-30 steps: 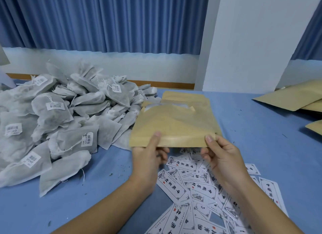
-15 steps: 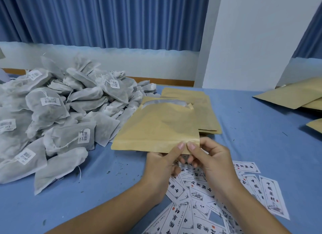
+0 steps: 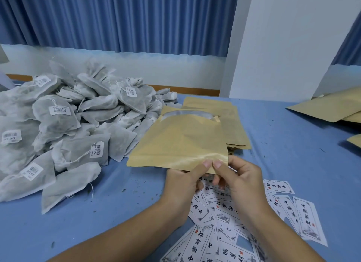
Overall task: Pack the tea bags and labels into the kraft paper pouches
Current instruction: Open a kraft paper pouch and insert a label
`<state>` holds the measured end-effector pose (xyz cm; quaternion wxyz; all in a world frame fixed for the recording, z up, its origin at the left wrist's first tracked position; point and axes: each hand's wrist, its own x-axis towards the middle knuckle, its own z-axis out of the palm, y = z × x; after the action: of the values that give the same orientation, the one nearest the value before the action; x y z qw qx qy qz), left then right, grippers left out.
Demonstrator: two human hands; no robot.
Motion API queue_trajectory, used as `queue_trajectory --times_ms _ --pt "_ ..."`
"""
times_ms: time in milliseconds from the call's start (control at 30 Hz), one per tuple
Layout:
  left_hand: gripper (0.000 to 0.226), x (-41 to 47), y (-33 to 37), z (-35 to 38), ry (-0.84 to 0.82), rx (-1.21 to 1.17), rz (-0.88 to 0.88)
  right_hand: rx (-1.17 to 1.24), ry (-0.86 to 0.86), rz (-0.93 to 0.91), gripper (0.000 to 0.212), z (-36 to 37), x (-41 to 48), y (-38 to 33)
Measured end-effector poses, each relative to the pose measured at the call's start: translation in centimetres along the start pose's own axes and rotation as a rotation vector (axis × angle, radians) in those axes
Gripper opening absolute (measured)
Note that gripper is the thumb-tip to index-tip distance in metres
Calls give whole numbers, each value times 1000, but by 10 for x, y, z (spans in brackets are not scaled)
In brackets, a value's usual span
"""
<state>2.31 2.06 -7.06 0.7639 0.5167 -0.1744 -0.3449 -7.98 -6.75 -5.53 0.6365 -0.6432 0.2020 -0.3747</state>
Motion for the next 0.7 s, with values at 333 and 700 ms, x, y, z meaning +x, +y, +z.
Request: queue_trajectory --times_ms 333,700 --pt "29 -2 3 0 12 -72 -74 57 59 32 11 4 -2 -1" --pt "40 -5 5 -1 -17 -103 -132 256 120 210 20 11 -5 5"
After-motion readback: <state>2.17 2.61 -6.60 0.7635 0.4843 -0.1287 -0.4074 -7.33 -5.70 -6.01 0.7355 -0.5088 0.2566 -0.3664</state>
